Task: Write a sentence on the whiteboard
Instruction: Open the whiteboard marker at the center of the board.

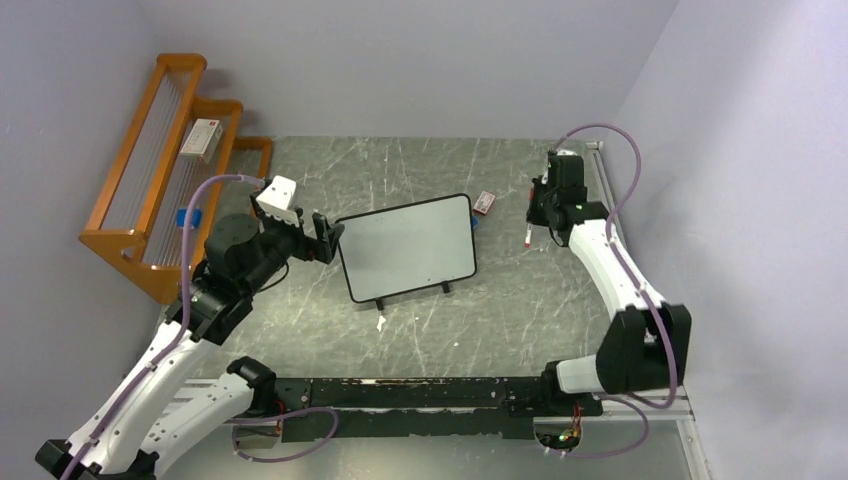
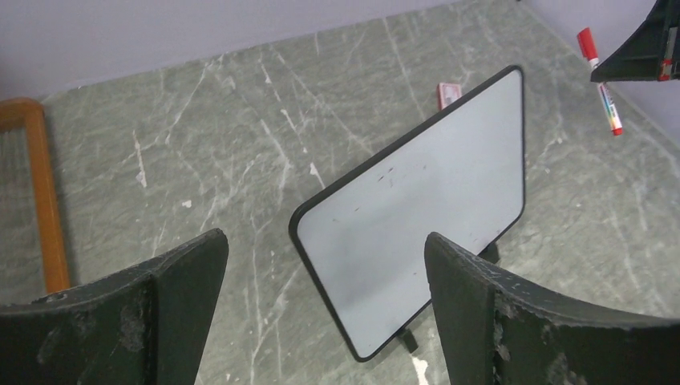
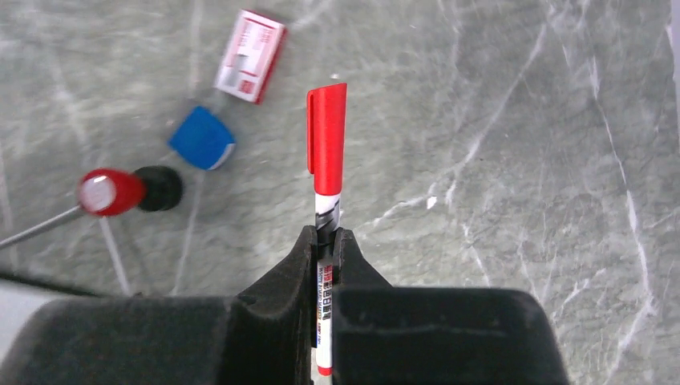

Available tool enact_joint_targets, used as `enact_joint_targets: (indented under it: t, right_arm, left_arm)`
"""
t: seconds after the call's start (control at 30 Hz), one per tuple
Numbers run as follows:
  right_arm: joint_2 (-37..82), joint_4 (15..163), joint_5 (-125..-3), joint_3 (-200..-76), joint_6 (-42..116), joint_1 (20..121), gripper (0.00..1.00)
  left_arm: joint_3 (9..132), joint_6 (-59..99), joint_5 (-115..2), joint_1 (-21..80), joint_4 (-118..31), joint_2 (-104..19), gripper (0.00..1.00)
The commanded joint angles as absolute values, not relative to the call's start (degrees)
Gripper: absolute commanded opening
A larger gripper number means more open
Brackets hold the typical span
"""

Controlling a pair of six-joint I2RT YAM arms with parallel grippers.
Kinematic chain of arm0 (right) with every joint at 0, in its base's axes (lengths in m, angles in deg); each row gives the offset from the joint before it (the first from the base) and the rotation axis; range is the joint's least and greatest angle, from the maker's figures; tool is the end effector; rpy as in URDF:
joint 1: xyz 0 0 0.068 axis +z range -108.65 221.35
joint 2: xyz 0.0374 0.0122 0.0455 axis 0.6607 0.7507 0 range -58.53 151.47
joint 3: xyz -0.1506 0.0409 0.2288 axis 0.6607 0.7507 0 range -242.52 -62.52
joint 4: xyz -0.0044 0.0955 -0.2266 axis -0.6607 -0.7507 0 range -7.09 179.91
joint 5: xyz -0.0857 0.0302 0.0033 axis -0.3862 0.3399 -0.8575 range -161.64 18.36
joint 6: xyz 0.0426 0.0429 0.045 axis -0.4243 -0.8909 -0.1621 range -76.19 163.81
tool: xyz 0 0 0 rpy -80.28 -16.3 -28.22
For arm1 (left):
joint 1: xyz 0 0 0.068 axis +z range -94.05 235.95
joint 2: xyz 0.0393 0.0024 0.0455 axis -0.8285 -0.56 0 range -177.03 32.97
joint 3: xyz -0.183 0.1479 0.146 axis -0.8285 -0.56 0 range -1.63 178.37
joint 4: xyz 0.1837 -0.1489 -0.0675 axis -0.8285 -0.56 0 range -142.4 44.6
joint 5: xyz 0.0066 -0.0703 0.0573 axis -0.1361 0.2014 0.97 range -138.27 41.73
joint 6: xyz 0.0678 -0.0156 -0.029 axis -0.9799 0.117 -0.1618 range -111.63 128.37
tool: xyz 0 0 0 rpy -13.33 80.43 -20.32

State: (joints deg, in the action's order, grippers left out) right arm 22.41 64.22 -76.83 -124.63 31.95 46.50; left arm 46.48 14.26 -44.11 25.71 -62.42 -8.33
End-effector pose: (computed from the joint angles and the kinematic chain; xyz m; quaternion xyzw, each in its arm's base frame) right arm 0.3105 0.0221 0.2653 0.0714 0.9187 0.0158 0.3880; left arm 0.1521 -0.0833 0.3529 0.1389 0.7543 -0.1723 0.6181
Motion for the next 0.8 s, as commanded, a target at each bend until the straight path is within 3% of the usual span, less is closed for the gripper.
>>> enact_joint_targets:
  t: [0.0,0.4,0.77]
  right_arm:
    - [16.13,58.43,-76.07,-124.96,34.29,50.84,0.0]
    - [8.35,49.69,-74.56,-130.88,38.8,71.44,0.0]
    - [8.51,55.9,-66.28,-131.11,40.46,85.17,0.0]
  left_arm:
    - [51.78,16.46,-49.47,25.36,-66.4,-10.01,0.96]
    - [60.14,24.99,-60.72,25.41,-72.68,-17.27,0.94]
    - [58.37,33.02,-68.87,25.36,-67.7,-20.72,0.92]
